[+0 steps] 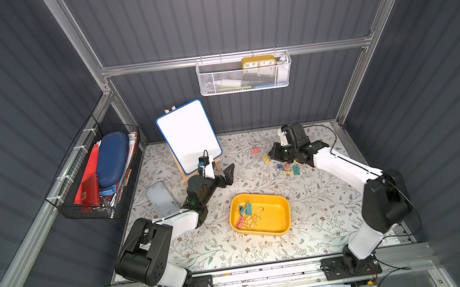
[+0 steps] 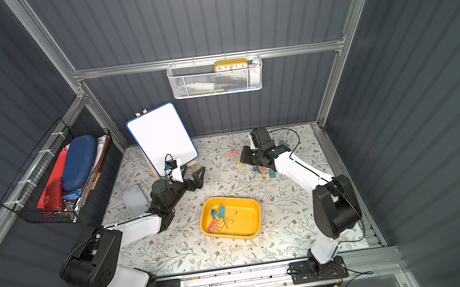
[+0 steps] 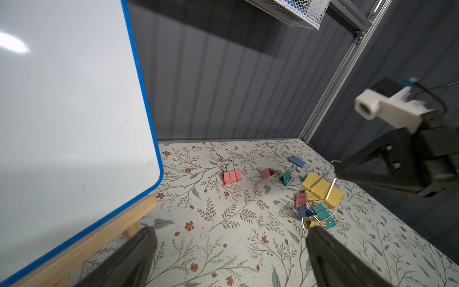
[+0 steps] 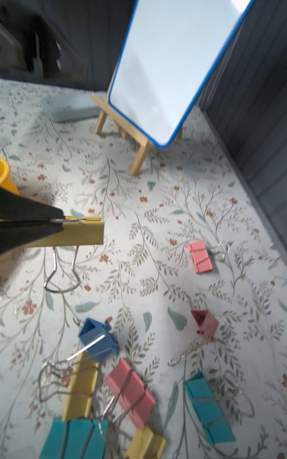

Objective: Put the binder clips in the storage box
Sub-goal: Pick up the binder clip at the center of the board, then place the binder clip in the storage box.

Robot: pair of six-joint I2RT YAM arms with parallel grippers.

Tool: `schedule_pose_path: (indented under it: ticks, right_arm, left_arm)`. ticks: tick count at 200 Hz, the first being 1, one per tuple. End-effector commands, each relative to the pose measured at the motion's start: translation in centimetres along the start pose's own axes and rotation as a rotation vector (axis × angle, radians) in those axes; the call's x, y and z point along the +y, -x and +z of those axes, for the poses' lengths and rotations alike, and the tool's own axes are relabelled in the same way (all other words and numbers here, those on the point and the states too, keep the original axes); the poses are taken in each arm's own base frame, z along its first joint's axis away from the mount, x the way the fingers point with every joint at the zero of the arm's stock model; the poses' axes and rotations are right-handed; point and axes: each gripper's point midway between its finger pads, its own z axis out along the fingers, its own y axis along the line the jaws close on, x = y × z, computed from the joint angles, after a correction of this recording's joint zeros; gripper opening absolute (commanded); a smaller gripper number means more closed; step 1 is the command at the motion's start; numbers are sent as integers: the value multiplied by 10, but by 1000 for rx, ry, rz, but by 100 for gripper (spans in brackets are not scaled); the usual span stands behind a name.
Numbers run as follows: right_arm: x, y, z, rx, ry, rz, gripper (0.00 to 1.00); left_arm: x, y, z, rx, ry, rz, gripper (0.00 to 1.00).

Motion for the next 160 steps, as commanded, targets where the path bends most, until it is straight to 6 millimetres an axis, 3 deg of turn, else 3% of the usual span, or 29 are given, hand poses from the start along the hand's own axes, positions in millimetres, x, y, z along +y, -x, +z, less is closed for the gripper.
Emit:
schedule_pose_path:
  ticks: [1, 22, 49, 66, 89, 160]
  right_arm:
    - [22, -18, -32, -55, 22, 17, 0]
    - [36, -60, -65, -102, -10, -36, 0]
    - [24, -116, -89, -132, -31, 38, 0]
    - [20, -145, -77, -114, 10, 73, 0]
    - [21, -170, -55, -40, 23, 93, 0]
    - [19, -207, 12, 33, -20, 129, 0]
  left_arm:
    - [-4, 11, 2, -22, -14, 7, 99]
    - [-5, 13, 1, -26, -16, 8, 99]
    - [-4, 12, 1, -24, -16, 10, 99]
    - [-5, 10, 3, -20, -24, 12, 99]
    - [-5, 7, 5, -13, -27, 13, 99]
    - [-4, 8, 4, -16, -21, 19, 99]
